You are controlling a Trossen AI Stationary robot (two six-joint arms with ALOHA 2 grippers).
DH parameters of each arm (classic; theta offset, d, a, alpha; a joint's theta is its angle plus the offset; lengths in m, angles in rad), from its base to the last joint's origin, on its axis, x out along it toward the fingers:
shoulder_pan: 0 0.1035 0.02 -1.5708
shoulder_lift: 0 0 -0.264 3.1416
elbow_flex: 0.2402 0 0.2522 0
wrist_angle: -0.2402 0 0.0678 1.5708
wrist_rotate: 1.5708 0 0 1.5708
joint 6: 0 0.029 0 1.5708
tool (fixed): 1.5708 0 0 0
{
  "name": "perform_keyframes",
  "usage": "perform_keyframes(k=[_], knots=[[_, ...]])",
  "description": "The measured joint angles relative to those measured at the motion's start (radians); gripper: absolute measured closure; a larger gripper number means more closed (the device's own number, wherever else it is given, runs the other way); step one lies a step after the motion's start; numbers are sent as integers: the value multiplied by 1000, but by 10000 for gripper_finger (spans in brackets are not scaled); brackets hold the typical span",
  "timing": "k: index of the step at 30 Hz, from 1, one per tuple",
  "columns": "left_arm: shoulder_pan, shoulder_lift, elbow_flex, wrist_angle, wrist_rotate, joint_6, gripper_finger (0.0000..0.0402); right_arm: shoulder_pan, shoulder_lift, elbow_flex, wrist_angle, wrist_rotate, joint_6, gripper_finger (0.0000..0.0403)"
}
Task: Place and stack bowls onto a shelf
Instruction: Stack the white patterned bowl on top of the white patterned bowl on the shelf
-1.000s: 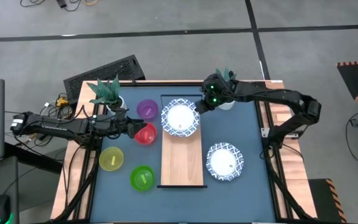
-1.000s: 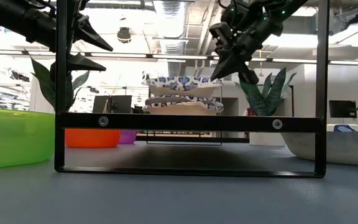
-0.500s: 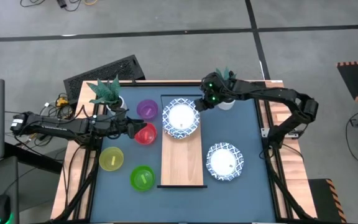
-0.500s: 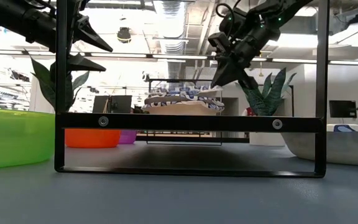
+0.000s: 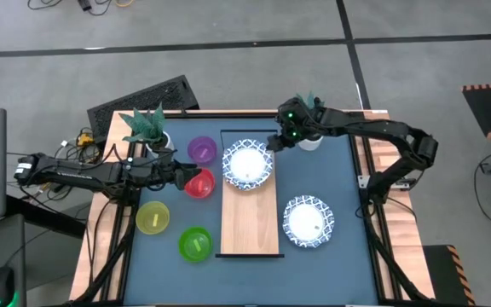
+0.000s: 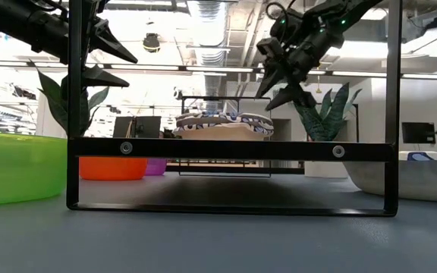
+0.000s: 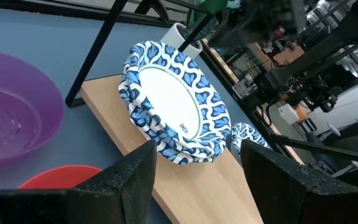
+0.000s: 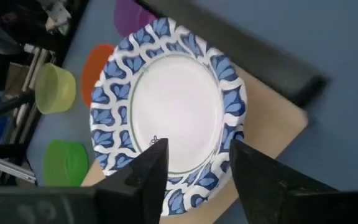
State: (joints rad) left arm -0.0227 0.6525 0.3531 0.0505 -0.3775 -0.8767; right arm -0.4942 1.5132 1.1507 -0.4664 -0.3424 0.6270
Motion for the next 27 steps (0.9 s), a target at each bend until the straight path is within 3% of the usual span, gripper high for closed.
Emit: perform_keyframes(k=[5,9,17,22,27], knots=[[0,0,0,0,0,-5,184,24,-84,0,-40,1,-1,207],[0,0,0,0,1,-7,184,91,-161,0,-197,17,-31,216],[0,0,0,0,-5,-7,184,301,-200,-2,-633,257,-18,212],[0,0,0,-2,-5,-7,184,401,-200,-67,-651,264,2,203],[0,0,0,-19,-6,-8,184,430,-200,-170,-644,262,38,202]])
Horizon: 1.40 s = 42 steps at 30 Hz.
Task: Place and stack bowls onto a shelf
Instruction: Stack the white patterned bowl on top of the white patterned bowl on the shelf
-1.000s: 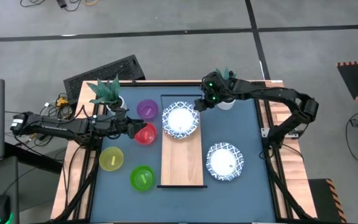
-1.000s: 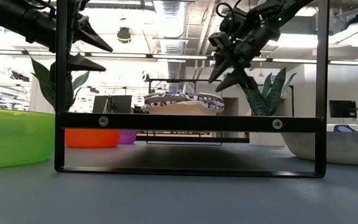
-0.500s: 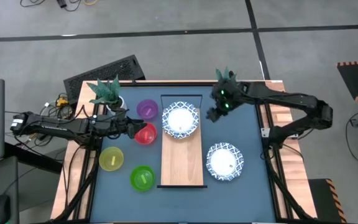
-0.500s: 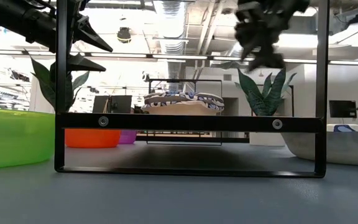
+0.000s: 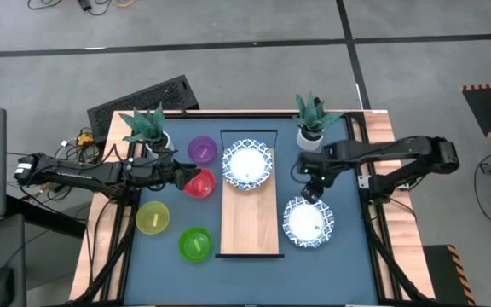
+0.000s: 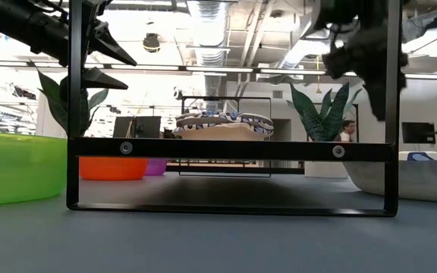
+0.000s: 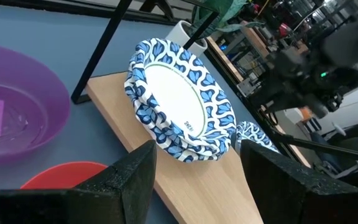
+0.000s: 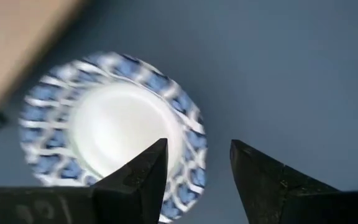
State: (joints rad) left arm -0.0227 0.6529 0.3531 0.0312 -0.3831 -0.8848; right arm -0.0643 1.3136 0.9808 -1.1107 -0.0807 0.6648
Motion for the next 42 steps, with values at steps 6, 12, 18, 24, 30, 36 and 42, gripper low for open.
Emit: perform_keyframes(k=[6,12,18,24,30,36,42], knots=[[0,0,0,0,0,0,184,11,-6,-94,11,-67,19,202],[0,0,0,0,1,-1,184,51,-8,-135,66,-76,35,202],[0,0,0,0,1,-1,184,77,-7,-213,164,-77,70,202],[0,0,0,0,1,-2,184,78,-7,-225,188,-53,89,220],[0,0,0,0,1,-2,184,77,-7,-225,189,-22,87,268],[0,0,0,-1,1,-2,184,77,2,-225,201,-22,79,286],[0,0,0,-19,2,-2,184,75,3,-225,218,-21,68,294]])
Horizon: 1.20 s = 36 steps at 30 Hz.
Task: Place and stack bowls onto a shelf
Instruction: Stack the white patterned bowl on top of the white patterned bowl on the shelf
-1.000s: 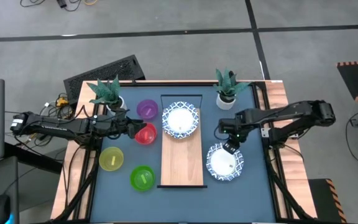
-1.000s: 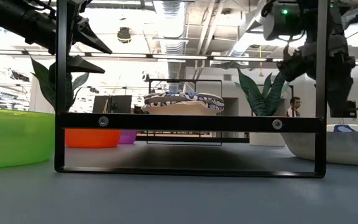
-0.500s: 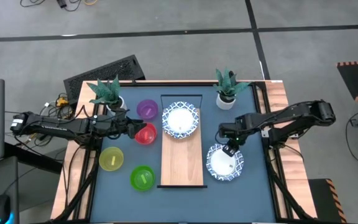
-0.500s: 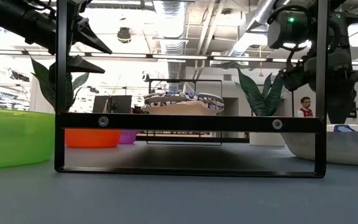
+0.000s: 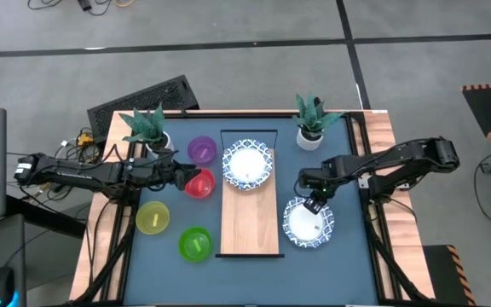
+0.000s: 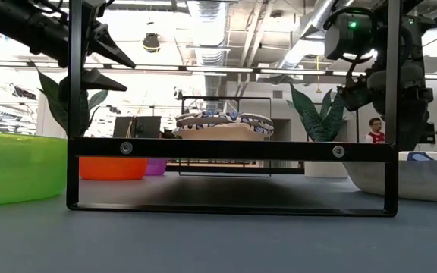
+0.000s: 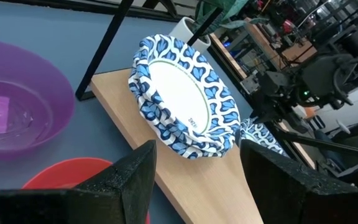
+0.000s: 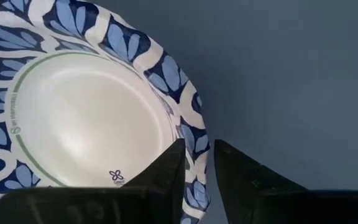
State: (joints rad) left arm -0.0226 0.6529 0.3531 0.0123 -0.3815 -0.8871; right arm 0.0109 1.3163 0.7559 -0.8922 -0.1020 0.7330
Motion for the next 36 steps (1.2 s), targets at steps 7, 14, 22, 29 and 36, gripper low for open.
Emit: perform_keyframes(k=[7,14,22,29,36], knots=[[0,0,0,-1,0,0,184,1,0,0,6,0,-12,294],[0,0,0,0,0,0,184,1,0,0,9,-1,-46,295],[0,0,0,0,0,0,184,1,0,0,9,-2,-60,303],[0,0,0,0,0,0,184,-1,0,0,8,-3,-60,371],[0,0,0,0,0,0,184,-8,0,0,8,1,-35,384]])
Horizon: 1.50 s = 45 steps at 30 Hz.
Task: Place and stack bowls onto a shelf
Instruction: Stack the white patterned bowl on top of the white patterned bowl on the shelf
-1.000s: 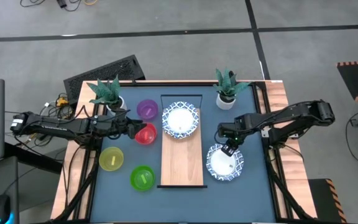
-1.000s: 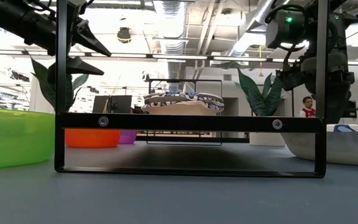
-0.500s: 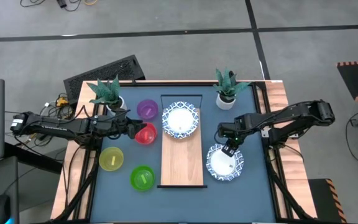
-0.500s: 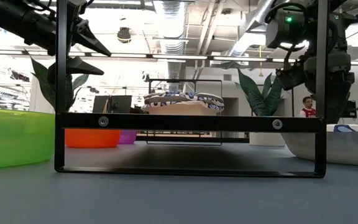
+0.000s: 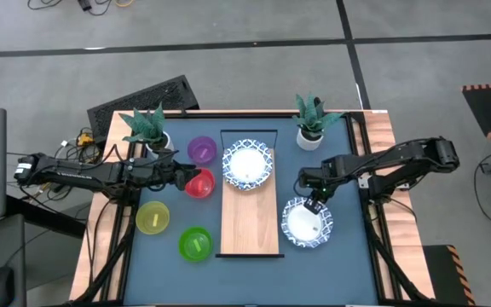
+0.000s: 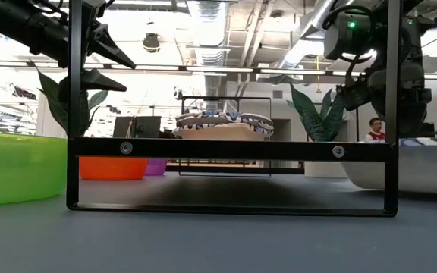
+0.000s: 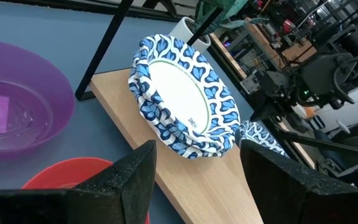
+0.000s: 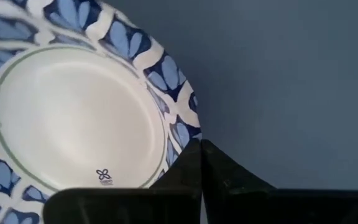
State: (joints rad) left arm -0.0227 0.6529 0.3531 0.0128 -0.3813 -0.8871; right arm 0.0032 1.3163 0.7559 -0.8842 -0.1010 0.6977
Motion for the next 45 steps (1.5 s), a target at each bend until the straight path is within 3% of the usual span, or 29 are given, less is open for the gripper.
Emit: perform_keyframes(k=[6,13,19,23,28,31,34,39,45], knots=[[0,0,0,0,0,0,184,-6,-24,0,-2,-6,9,372],[0,0,0,0,0,0,184,-3,-80,0,-2,-58,29,277],[0,0,0,0,0,0,184,25,-82,0,-5,-33,36,178],[0,0,0,0,0,0,184,48,-15,0,0,-14,20,155],[0,0,0,0,0,0,184,56,61,0,4,-20,1,164],[0,0,0,0,0,0,184,55,79,0,3,-25,1,190],[0,0,0,-1,-2,0,184,55,78,0,3,-28,2,244],[0,0,0,-1,-8,3,184,51,67,0,-8,-35,24,372],[0,0,0,-1,-8,3,184,32,31,11,-40,-33,61,376]])
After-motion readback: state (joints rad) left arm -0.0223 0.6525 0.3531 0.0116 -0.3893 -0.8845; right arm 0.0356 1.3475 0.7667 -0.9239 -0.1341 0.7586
